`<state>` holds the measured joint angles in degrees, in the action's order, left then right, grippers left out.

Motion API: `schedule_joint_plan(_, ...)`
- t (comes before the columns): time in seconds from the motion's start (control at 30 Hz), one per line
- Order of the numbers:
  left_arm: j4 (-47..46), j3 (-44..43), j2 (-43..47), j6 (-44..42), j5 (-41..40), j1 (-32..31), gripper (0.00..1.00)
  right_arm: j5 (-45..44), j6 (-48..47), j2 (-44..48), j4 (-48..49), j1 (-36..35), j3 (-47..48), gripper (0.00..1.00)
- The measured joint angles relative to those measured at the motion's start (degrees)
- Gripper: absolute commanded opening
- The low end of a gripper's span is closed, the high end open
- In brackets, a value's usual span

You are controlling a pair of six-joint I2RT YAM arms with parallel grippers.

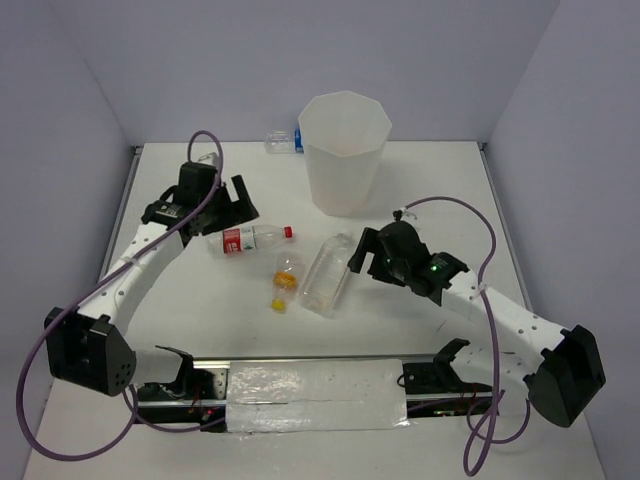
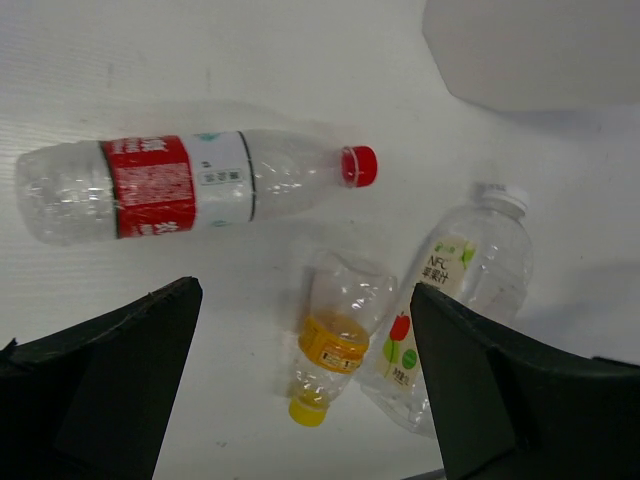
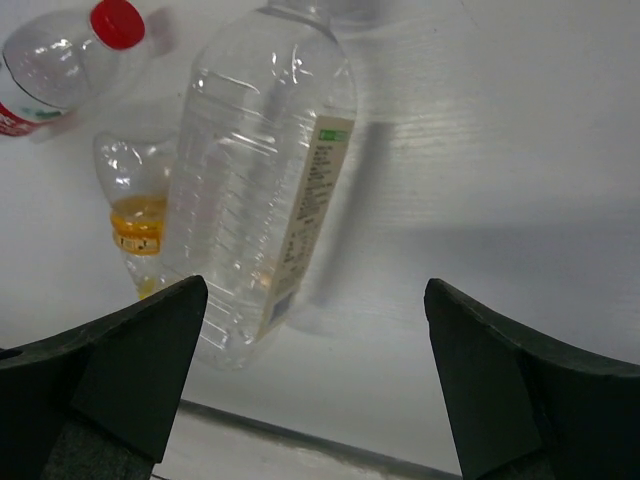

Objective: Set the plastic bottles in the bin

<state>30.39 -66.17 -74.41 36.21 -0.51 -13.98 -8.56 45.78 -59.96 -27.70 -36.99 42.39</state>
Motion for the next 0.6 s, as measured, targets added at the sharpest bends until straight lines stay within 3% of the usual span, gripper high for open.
schedule_joint_plan(0.17, -0.39, -0.72, -2.71, 0.0, 0.61, -4.59, 1.0, -1.53, 3.76, -9.09, 2.99, 0.72, 5.4, 0.96)
schedule_joint_plan(0.43, -0.28, -1.05, -2.89, 0.0, -1.18, -4.66, 0.99, 1.36, 7.5, -23.61, 11.74, 10.38, 11.74, 0.92)
schedule_joint_plan(0.6, -0.52, -1.49, -2.89, -0.02, -1.33, -4.66, 1.0, 3.89, 8.44, -32.57, 14.93, 11.74, 13.68, 0.91)
